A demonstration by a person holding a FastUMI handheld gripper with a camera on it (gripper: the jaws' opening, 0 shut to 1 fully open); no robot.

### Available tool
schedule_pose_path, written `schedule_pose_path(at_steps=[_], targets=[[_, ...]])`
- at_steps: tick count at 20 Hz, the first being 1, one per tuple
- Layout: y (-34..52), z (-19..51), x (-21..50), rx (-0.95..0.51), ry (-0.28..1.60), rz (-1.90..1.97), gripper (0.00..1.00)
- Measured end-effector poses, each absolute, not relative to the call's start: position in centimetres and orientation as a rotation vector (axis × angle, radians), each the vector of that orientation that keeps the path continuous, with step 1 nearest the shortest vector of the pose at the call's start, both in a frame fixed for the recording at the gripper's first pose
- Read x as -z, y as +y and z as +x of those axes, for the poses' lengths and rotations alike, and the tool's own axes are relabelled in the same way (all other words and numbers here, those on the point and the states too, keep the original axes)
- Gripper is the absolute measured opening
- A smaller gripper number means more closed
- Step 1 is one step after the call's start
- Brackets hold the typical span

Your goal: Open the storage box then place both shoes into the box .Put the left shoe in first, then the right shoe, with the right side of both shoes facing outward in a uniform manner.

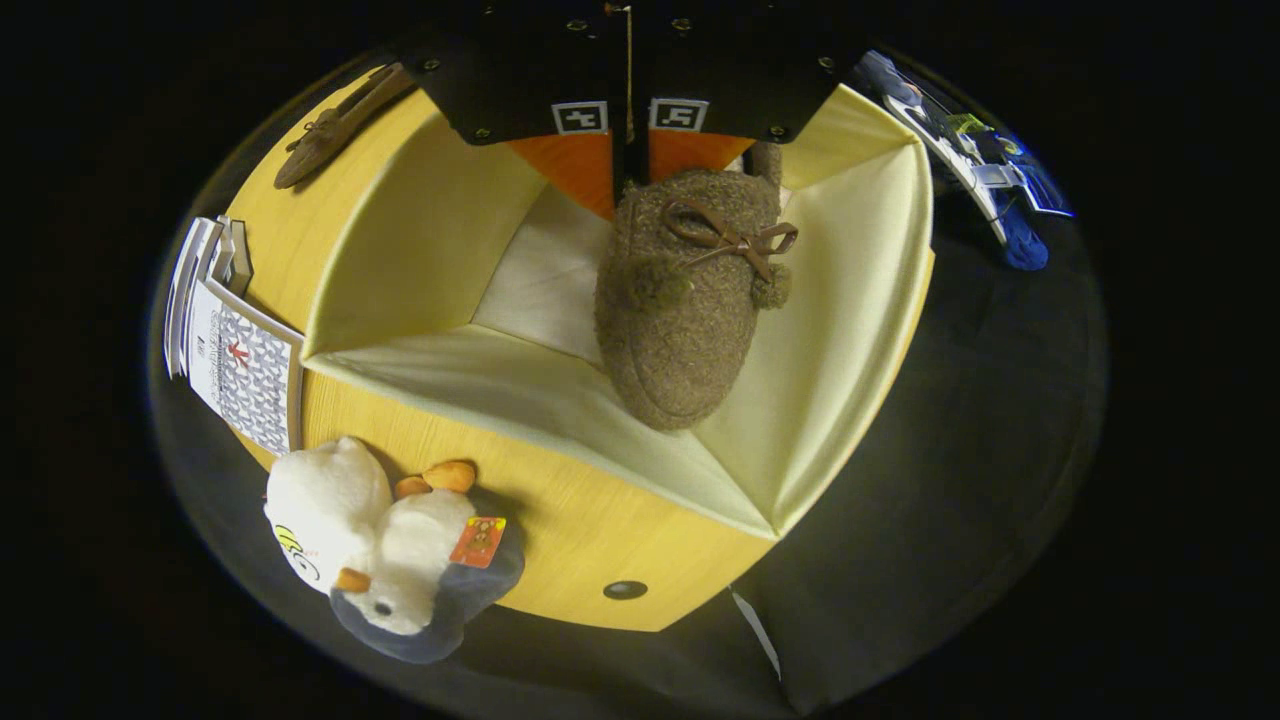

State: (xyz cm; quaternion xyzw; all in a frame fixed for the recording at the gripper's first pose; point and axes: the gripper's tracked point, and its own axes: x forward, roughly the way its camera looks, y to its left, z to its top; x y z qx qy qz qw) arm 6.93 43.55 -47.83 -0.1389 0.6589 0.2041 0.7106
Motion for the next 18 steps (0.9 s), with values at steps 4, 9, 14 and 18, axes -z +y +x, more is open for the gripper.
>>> schedule_pose_path(at_steps=[4,9,14,18], targets=[[44.1,7.0,50.3,-0.414,1.483,-0.332,0.01],[44.4,7.6,49.8,-0.412,1.452,-0.325,0.18],[44.7,7.1,45.6,-0.476,1.407,-0.253,0.55],[44.5,7.7,38.4,-0.54,1.3,-0.187,0.97]])
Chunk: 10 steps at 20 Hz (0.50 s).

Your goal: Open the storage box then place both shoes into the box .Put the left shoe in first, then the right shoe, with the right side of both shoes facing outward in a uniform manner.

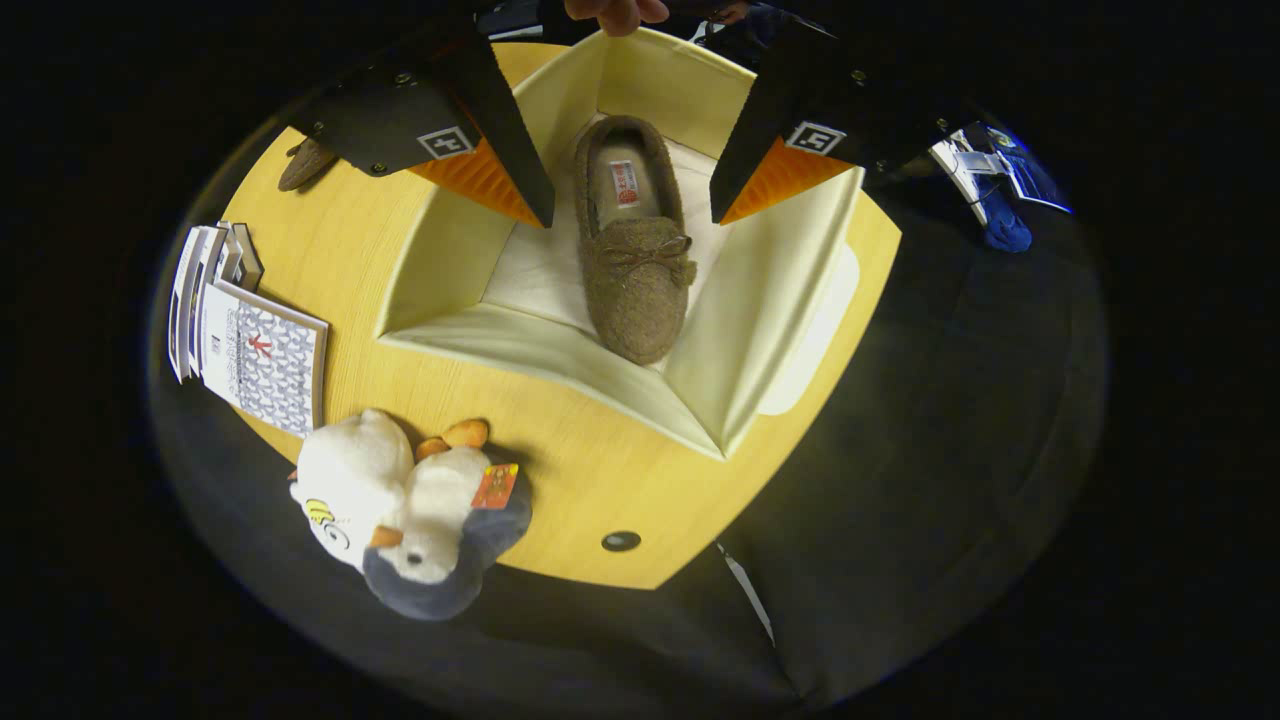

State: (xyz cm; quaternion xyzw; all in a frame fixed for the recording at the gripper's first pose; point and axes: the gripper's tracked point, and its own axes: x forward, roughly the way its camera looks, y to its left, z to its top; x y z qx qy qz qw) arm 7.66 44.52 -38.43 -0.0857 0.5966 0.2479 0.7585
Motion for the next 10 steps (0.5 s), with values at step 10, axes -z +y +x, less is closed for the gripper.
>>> schedule_pose_path(at_steps=[10], targets=[[35.8,7.2,25.9,-0.593,1.207,-0.062,0.98]])
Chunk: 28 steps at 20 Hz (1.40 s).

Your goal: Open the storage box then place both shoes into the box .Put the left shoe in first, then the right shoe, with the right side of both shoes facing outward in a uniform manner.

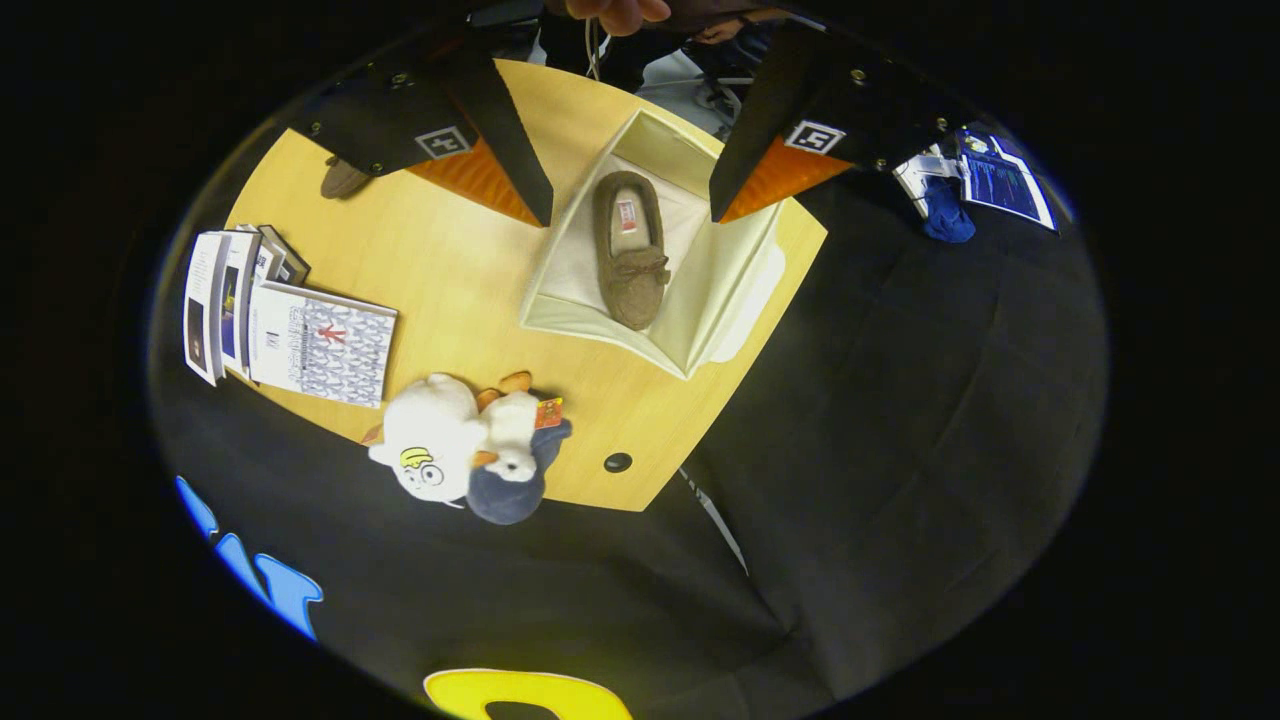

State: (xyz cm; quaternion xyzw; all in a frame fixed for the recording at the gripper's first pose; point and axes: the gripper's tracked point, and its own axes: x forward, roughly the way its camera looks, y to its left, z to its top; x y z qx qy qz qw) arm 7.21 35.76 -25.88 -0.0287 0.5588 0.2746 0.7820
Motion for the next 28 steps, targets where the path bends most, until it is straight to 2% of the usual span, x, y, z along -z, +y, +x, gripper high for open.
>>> schedule_pose_path(at_steps=[5,13,21,28], targets=[[28.5,7.1,24.3,-0.541,1.197,-0.025,0.98],[16.9,5.6,28.0,-0.417,1.256,0.043,0.98],[6.5,3.3,36.5,-0.228,1.36,0.092,0.98],[1.7,1.0,42.9,-0.143,1.44,0.132,0.98]])
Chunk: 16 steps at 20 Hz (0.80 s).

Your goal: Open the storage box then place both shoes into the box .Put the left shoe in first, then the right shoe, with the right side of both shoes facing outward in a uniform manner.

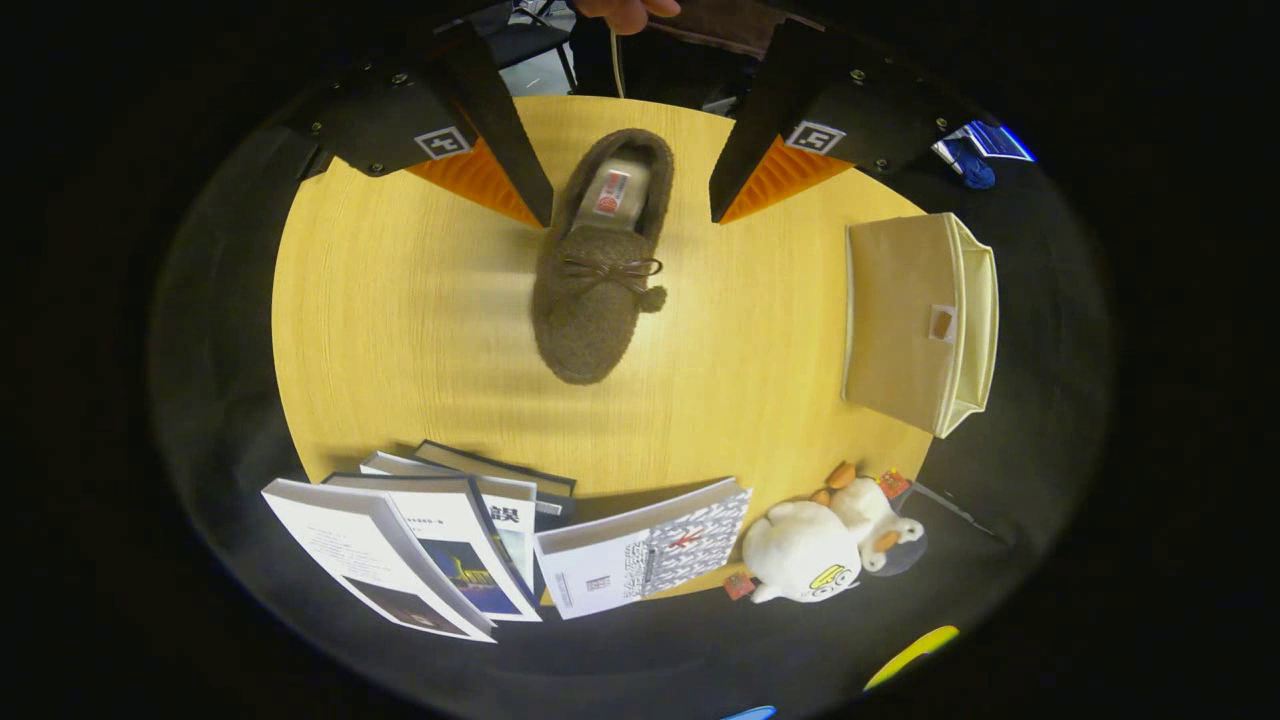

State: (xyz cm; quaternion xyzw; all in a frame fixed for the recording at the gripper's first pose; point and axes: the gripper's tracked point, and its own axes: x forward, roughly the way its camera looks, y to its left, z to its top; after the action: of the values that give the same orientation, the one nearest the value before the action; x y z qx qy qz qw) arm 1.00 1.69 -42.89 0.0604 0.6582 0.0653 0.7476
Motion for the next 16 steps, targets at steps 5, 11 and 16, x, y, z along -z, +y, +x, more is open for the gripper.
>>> schedule_pose_path(at_steps=[5,11,16], targets=[[-0.3,-0.3,47.3,-0.098,1.515,0.148,0.98],[-1.0,0.0,51.3,-0.053,1.555,0.169,0.91],[-1.1,-0.3,52.6,-0.034,1.575,0.192,0.35]])
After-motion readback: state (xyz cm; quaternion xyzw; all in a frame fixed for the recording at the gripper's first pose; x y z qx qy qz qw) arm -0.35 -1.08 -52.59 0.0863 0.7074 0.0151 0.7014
